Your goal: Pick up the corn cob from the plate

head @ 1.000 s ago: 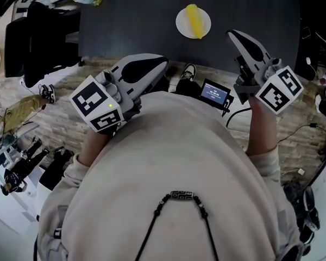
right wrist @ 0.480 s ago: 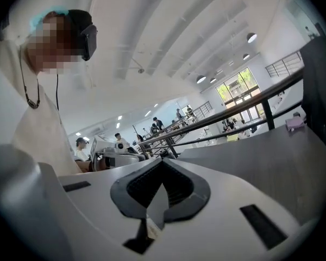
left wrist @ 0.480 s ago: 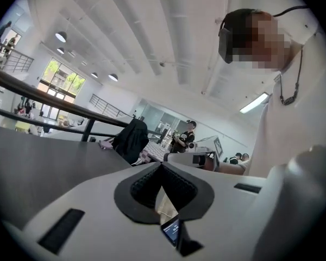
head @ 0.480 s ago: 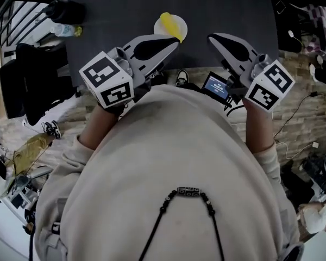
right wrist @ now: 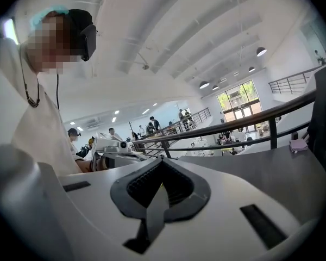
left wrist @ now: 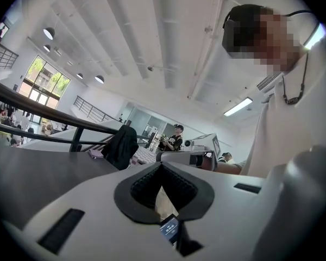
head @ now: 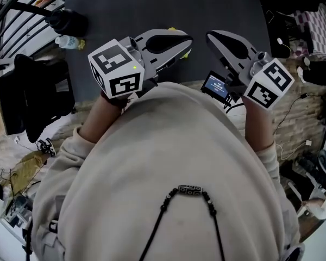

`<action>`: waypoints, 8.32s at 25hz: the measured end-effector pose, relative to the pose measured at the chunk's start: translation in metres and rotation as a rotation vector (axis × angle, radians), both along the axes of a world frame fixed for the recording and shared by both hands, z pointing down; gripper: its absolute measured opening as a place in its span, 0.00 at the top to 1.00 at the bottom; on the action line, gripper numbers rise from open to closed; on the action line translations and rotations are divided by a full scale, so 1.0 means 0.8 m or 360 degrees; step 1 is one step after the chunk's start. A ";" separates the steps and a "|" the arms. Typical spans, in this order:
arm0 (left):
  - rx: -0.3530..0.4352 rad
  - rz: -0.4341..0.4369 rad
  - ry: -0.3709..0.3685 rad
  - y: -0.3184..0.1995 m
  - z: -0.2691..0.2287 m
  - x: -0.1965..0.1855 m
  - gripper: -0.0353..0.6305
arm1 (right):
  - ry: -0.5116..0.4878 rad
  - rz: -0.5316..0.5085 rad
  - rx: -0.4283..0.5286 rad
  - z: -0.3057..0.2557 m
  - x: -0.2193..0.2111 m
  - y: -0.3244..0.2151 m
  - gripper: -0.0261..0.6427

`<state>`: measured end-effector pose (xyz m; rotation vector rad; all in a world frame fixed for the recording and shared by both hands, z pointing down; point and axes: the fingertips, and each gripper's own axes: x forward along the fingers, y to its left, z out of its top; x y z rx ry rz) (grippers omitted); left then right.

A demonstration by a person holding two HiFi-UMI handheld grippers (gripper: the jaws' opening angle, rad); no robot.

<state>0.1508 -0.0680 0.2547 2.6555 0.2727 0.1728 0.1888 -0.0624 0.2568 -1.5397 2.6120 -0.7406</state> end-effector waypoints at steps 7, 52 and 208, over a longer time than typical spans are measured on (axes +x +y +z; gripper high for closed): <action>-0.0062 -0.0085 0.0030 -0.039 0.013 -0.028 0.94 | 0.0051 0.0094 -0.0071 0.009 -0.013 -0.021 0.94; -0.0141 -0.0328 0.0007 -0.070 0.042 -0.095 0.94 | 0.0127 -0.0090 -0.0298 0.068 -0.026 -0.084 0.94; -0.0117 -0.0346 -0.0045 -0.068 0.035 -0.108 0.94 | -0.0057 -0.0055 -0.0307 0.061 -0.006 -0.078 0.57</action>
